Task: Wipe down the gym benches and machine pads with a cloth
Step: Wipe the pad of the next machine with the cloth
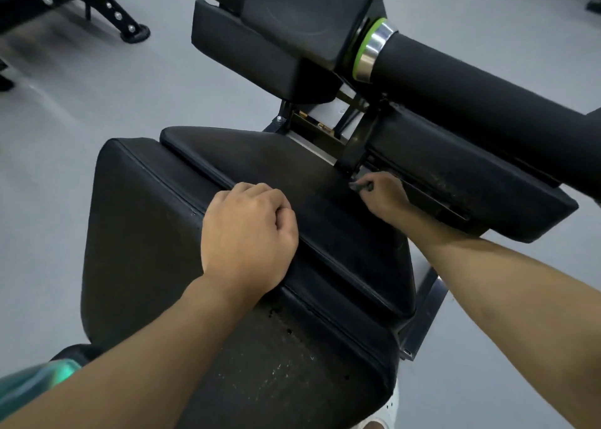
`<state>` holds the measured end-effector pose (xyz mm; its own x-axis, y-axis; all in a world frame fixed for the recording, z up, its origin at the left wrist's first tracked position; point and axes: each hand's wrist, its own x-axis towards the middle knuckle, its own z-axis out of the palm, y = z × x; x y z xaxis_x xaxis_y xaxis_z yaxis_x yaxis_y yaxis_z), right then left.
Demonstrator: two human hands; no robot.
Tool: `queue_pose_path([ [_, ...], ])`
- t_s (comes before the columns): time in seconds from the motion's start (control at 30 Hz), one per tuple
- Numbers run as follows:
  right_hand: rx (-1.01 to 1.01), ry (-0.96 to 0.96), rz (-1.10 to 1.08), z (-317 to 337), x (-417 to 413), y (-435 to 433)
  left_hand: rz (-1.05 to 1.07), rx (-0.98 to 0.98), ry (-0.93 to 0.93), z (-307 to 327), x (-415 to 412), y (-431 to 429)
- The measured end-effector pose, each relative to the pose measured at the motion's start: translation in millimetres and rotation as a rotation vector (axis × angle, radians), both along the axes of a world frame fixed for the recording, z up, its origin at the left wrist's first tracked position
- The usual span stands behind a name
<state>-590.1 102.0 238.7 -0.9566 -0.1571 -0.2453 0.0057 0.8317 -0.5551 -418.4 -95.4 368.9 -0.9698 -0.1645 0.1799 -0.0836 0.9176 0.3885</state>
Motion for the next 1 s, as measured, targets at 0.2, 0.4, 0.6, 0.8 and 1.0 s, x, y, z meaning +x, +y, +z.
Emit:
queue_pose_path([
  [0.2, 0.045, -0.038, -0.094, -2.2, -6.9, -9.8, 0.018, 0.021, 0.045, -4.0, -1.2, -0.9],
  [0.4, -0.305, 0.016, 0.313, 89.0, 87.5, -37.4, 0.039, 0.035, 0.056, -1.7, -2.7, 1.5],
  [0.6, -0.371, 0.061, 0.401, 89.4, 90.3, -37.4, 0.049, 0.135, -0.005, 7.1, -3.8, -0.4],
  [0.8, -0.075, 0.045, 0.043, 11.1, -8.1, -47.6, -0.105, -0.005, -0.128, 14.5, -10.6, -48.3],
  [1.0, -0.011, -0.025, -0.006, 30.2, -6.6, -68.3, 0.008, -0.076, 0.032, -2.9, -7.5, -52.8],
])
